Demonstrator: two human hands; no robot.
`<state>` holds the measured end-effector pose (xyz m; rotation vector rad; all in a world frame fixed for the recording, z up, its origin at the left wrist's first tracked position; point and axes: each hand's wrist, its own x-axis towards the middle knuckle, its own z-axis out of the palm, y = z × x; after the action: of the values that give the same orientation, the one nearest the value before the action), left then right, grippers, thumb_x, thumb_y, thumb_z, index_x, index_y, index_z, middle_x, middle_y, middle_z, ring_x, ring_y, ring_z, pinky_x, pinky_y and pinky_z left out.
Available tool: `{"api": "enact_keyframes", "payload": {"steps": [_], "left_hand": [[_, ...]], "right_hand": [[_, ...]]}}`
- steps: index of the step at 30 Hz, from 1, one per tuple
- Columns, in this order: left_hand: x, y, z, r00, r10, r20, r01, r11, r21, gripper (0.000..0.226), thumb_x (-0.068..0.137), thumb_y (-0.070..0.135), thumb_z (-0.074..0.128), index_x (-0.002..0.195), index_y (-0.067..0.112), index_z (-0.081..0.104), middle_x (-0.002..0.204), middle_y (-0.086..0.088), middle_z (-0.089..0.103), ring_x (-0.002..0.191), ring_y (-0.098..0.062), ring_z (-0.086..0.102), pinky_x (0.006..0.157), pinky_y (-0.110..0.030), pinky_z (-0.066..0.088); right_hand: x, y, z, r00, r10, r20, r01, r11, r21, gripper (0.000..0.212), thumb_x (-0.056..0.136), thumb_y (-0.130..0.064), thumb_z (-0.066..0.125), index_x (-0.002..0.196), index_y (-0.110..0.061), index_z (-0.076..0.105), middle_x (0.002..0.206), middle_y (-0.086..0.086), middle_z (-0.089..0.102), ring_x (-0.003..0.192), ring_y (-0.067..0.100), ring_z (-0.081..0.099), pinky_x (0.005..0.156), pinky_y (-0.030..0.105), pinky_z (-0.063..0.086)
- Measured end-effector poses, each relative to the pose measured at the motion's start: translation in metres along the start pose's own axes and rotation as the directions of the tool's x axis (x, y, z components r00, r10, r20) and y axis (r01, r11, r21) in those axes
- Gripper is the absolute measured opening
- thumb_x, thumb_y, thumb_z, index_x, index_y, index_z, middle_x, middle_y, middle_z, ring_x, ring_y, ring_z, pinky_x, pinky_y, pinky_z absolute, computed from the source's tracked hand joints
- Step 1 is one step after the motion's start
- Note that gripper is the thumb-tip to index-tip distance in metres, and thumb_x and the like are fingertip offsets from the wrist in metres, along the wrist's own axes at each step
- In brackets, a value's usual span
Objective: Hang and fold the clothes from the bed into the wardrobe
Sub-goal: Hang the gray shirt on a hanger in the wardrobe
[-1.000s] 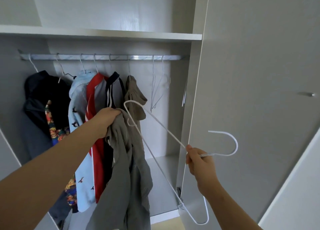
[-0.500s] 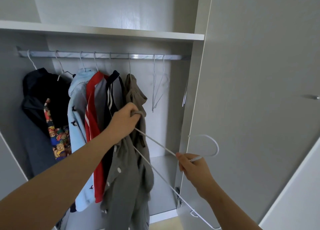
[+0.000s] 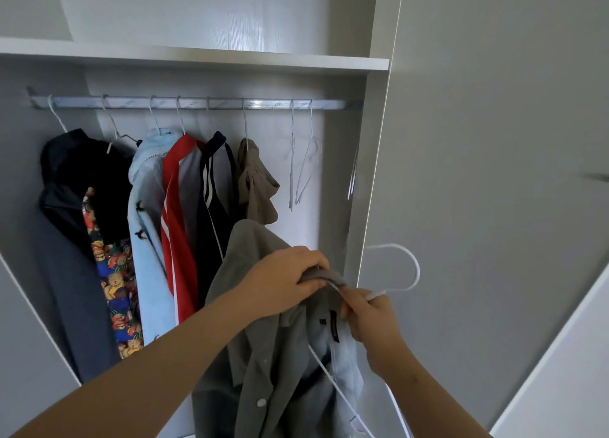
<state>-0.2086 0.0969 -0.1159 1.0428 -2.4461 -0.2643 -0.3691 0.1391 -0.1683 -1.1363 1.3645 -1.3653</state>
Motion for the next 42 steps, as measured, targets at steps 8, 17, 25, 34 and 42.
{"api": "enact_keyframes", "payload": {"steps": [8,17,25,34,42], "left_hand": [[0.005,-0.010,0.003,0.957,0.255,-0.136,-0.111,0.761,0.640,0.043,0.082,0.054,0.036,0.098,0.031,0.068,0.090,0.008,0.067,0.092,-0.017,0.063,0.091,-0.058,0.041],[0.011,-0.014,-0.008,0.929,0.151,-0.337,0.028,0.881,0.473,0.036,0.084,0.043,0.039,0.090,0.025,0.069,0.057,0.007,0.056,0.054,-0.017,0.056,0.059,-0.033,0.038],[0.015,-0.012,-0.038,0.892,0.137,-0.430,0.028,0.935,0.354,0.037,0.085,0.035,0.043,0.098,0.014,0.071,0.058,-0.002,0.056,0.055,-0.024,0.054,0.056,-0.036,0.044],[0.015,0.000,-0.071,0.882,0.049,-0.469,0.071,0.970,0.233,0.051,0.083,0.049,0.033,0.099,0.014,0.068,0.058,0.011,0.042,0.059,-0.016,0.046,0.064,-0.030,0.032],[-0.001,-0.007,-0.085,0.854,-0.063,-0.516,0.072,0.997,-0.002,0.036,0.088,0.032,0.051,0.115,0.012,0.065,0.080,-0.003,0.061,0.071,-0.005,0.052,0.068,-0.005,0.036]], "right_hand": [[0.002,-0.011,-0.006,0.997,-0.077,-0.005,0.077,0.997,-0.011,0.049,0.091,-0.011,0.056,0.043,-0.012,0.046,0.037,-0.007,0.033,0.036,0.004,0.030,0.042,0.012,0.026],[0.001,-0.024,-0.009,0.795,-0.443,-0.415,0.427,0.894,-0.138,0.026,0.079,-0.007,0.069,0.073,-0.026,0.053,0.083,-0.012,0.048,0.078,0.007,0.048,0.074,0.014,0.038],[-0.004,-0.015,-0.005,0.462,-0.833,-0.305,0.557,0.540,-0.631,0.025,0.076,-0.025,0.048,0.055,-0.013,0.056,0.063,-0.005,0.054,0.073,0.011,0.038,0.068,0.024,0.022],[0.005,0.000,0.009,0.917,-0.370,0.149,0.391,0.757,-0.524,0.063,0.074,-0.038,0.067,0.132,-0.028,0.044,0.113,-0.019,0.042,0.107,0.006,0.040,0.098,0.027,0.037],[0.001,-0.006,0.019,0.867,-0.480,-0.132,0.431,0.856,-0.285,0.036,0.082,-0.007,0.065,0.073,-0.030,0.039,0.086,-0.006,0.058,0.073,0.003,0.052,0.063,0.009,0.038]]}}
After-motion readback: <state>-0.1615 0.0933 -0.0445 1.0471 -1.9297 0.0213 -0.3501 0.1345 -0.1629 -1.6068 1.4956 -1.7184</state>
